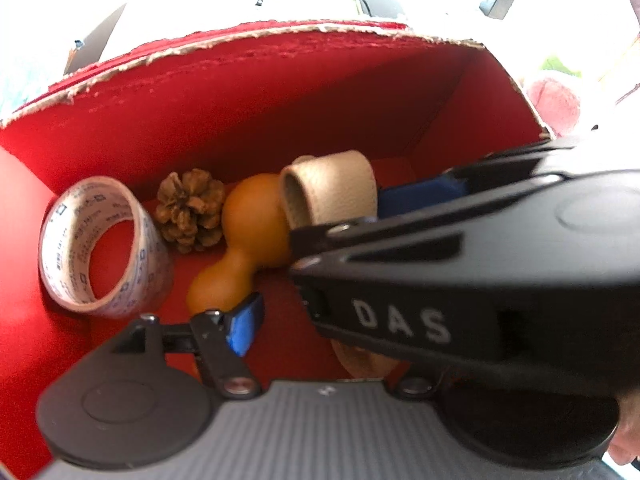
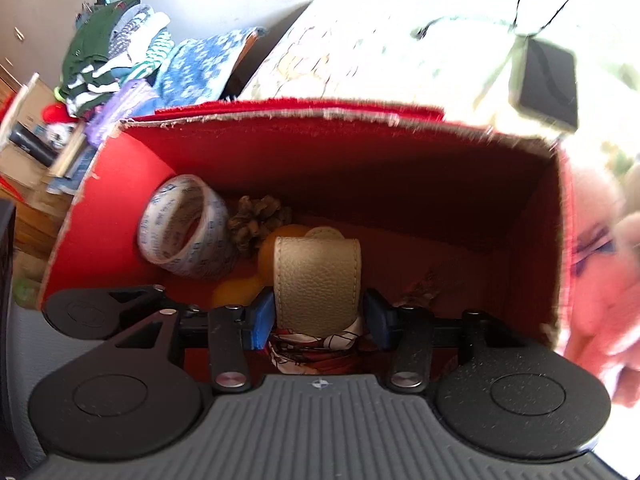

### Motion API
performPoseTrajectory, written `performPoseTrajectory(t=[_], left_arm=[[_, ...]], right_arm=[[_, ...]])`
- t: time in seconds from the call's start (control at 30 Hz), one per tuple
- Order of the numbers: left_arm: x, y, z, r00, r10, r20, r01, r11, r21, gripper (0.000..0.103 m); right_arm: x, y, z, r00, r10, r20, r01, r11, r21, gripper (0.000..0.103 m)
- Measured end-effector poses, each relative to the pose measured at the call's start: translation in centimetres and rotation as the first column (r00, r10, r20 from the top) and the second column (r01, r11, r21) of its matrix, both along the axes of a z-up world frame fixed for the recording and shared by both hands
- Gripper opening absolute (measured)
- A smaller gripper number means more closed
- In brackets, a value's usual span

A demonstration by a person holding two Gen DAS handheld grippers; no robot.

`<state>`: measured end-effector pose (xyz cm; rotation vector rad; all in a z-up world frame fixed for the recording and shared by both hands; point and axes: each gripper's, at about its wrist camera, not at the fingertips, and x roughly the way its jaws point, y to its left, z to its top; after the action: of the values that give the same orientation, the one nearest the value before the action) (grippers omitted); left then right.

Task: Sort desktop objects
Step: 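Lower the strap into the red box and open the right tool, then withdraw the open right tool up out of the red box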

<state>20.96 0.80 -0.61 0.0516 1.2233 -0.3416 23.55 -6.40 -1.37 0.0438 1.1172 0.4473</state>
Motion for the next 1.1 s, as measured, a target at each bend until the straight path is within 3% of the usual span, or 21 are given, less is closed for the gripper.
performPoseTrajectory(t=[0.23, 0.4, 0.6, 0.77, 0.93, 1.1], left_arm=[[-0.8, -0.3, 1.7, 0.998, 0.016, 0.053, -0.016, 1.0, 0.001, 0.073], [-1.2, -1.2, 2.3, 0.995, 0.032, 0.09, -0.037, 0.998, 0.051, 0.068], [-2.4, -0.6, 3.6, 0.987, 0.09, 0.131, -0.099, 0.993, 0.061, 0.068], [-4.2, 1.7, 4.6, 0.974, 0.15, 0.171, -0.158, 0.987, 0.036, 0.068], [-5.5, 4.2, 5.8, 0.954, 0.2, 0.224, -0.21, 0.978, 0.021, 0.067], [-7.0, 4.8, 6.5, 0.936, 0.255, 0.241, -0.263, 0.965, 0.001, 0.067]], right_arm=[[-1.7, -1.7, 1.0, 0.996, -0.041, 0.079, 0.035, 0.996, 0.077, 0.049], [-3.1, -2.3, 1.3, 0.988, -0.078, 0.131, 0.06, 0.99, 0.13, 0.048], [-4.5, -5.0, 2.5, 0.973, -0.166, 0.161, 0.116, 0.952, 0.283, 0.048], [-5.9, -6.6, 3.0, 0.954, -0.23, 0.192, 0.163, 0.936, 0.313, 0.048], [-7.4, -7.5, 3.2, 0.958, -0.229, 0.173, 0.155, 0.919, 0.362, 0.042], [-8.8, -8.2, 3.8, 0.962, -0.212, 0.174, 0.123, 0.902, 0.415, 0.042]])
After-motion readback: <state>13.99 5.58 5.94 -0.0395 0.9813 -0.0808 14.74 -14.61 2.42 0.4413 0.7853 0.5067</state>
